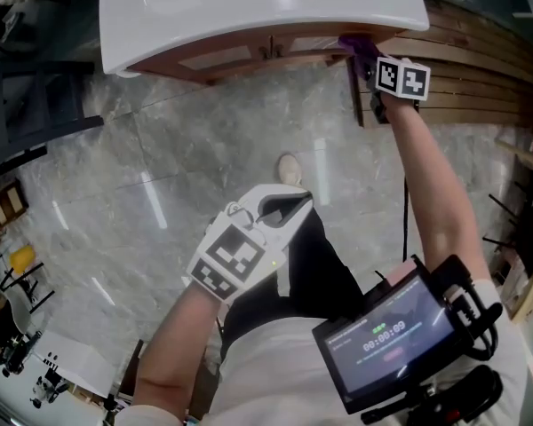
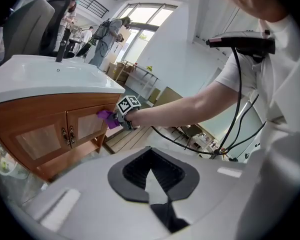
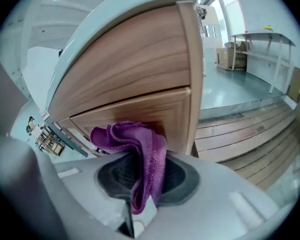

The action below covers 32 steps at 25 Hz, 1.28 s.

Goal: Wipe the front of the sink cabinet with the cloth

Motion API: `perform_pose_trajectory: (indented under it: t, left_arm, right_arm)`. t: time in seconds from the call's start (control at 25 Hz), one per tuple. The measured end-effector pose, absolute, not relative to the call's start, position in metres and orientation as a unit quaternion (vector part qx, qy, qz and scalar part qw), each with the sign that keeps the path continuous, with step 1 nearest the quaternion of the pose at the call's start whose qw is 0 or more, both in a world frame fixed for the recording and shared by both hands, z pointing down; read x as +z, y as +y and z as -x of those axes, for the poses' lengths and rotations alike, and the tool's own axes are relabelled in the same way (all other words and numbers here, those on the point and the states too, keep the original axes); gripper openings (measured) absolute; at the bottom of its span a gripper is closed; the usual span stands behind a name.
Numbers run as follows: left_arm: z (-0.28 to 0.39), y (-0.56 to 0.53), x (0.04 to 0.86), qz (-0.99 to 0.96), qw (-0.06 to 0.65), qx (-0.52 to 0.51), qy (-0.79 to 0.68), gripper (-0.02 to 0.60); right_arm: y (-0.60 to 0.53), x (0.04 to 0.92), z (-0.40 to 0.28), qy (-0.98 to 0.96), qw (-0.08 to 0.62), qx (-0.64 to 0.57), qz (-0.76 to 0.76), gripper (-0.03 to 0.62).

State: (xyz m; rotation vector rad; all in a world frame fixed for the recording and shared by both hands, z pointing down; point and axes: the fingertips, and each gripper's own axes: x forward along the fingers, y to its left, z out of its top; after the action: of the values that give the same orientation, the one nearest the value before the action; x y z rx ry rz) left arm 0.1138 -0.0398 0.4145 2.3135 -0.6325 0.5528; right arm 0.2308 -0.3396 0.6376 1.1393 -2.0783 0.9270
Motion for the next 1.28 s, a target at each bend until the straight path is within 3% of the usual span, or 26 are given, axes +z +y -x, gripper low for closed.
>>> perform_pose_trajectory:
  t: [0.44, 0.68, 0.92, 1.28]
  left_arm:
    - [-0.119, -0.043, 0.411, -0.887, 0.330, 0.215, -0.241, 0.008]
    - [-0.105, -0.036, 0.410, -0.884, 0.331, 0.208, -0.258, 0.008]
    - [-0.076, -0.017, 0.402, -0.877, 0.332, 0.199, -0.283, 0.008]
    - [-0.024, 0.021, 0.399, -0.855, 0.343, 0.184, -0.342, 0.008]
  right_arm:
    - [-0.357, 0.630, -0.313, -0.748, 0.277, 0.359, -0.484, 0.083]
    - [-0.339, 0.628, -0.305, -0.754, 0.288, 0.341, -0.481, 0.083]
    - [-0.272, 0.623, -0.227, -0.791, 0.294, 0.346, -0.411, 0.083]
    - [-0.194, 0.624, -0.007, -0.859, 0.311, 0.331, -0.237, 0.083]
